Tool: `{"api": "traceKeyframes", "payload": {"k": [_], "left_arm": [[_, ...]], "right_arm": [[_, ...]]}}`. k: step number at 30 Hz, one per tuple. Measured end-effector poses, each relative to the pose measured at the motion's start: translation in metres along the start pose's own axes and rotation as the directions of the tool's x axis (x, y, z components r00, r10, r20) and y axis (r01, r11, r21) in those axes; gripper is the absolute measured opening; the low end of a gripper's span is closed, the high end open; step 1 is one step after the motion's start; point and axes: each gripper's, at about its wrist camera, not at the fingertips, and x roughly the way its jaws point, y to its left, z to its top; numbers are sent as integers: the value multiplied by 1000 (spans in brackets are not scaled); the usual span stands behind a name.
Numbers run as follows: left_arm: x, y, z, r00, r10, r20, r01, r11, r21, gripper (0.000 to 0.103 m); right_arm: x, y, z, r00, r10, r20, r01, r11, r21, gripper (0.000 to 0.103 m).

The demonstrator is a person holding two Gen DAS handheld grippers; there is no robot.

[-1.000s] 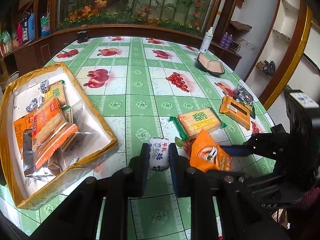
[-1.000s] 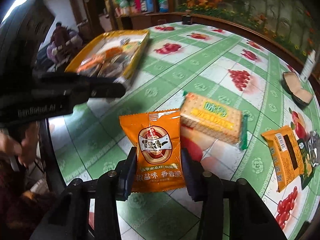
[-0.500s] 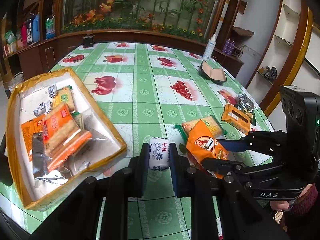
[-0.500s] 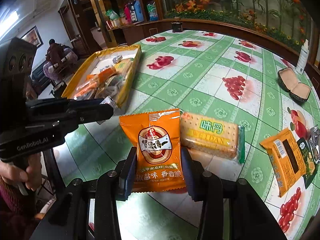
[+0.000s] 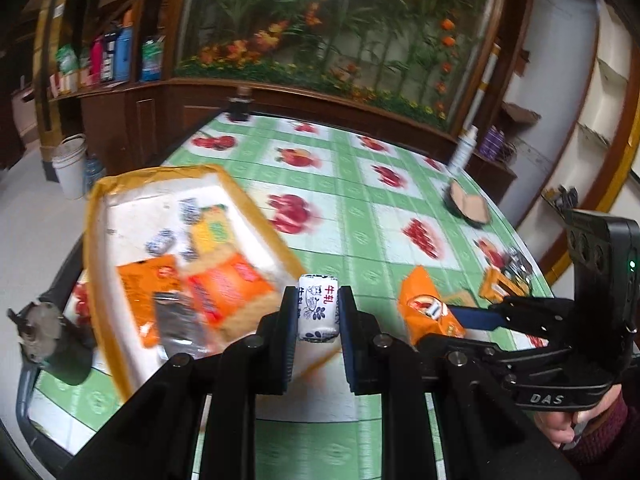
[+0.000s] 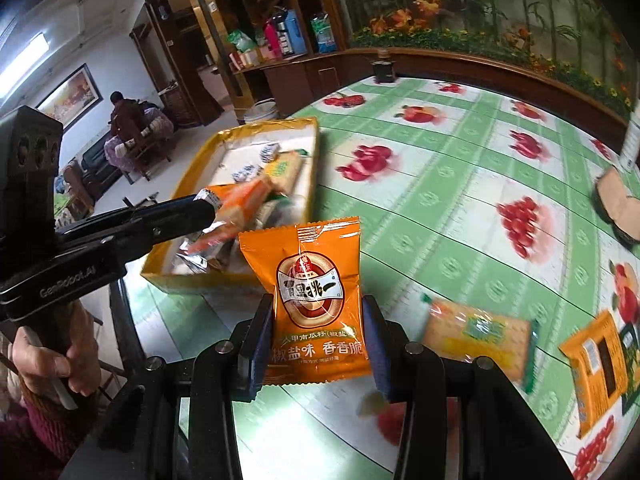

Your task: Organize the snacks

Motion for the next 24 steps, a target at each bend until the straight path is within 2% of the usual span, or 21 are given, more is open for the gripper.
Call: {"api": "traceKeyframes", "payload": {"k": [14, 24], "left_arm": [[13, 89, 32, 992, 126, 12, -123, 983, -139, 19], [50, 132, 43, 983, 180, -45, -186, 959, -216, 19]], "right_arm": [[63, 44, 75, 996, 86, -37, -85, 996, 23, 46], [136, 51, 120, 994, 62, -90, -55, 995, 86, 46]]}}
